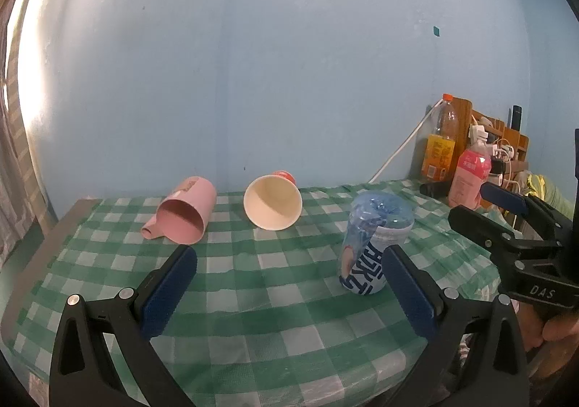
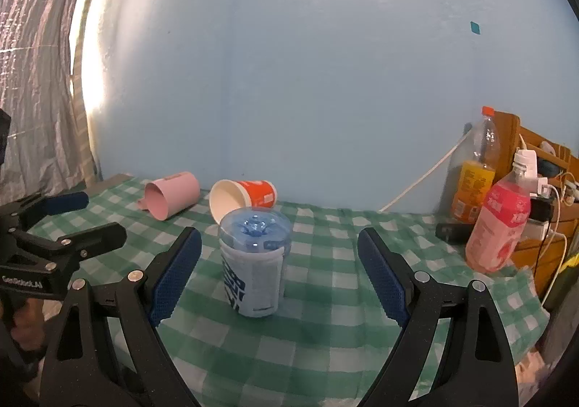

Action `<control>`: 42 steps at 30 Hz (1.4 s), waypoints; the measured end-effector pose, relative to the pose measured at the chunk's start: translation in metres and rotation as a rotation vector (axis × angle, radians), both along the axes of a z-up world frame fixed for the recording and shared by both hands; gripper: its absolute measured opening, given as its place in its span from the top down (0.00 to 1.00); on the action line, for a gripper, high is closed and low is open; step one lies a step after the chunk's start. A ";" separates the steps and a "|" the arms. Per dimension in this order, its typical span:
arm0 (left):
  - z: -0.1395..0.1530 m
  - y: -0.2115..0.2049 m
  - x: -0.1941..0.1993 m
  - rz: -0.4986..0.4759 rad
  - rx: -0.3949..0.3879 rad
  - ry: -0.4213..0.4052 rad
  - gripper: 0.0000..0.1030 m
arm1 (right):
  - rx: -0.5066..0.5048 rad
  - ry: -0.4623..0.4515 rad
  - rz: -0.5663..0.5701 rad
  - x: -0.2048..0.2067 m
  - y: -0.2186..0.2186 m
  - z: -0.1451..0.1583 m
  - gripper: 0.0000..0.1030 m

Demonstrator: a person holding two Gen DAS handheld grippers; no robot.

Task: Flip cup upside down

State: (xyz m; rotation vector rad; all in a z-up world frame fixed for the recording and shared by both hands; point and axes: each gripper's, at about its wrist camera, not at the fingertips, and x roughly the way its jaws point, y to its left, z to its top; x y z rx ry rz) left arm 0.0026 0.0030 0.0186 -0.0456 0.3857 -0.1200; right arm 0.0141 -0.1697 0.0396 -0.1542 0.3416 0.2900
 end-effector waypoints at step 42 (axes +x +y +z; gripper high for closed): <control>-0.003 -0.008 -0.003 0.058 0.062 0.031 0.00 | -0.005 0.037 0.002 0.000 0.005 -0.007 0.15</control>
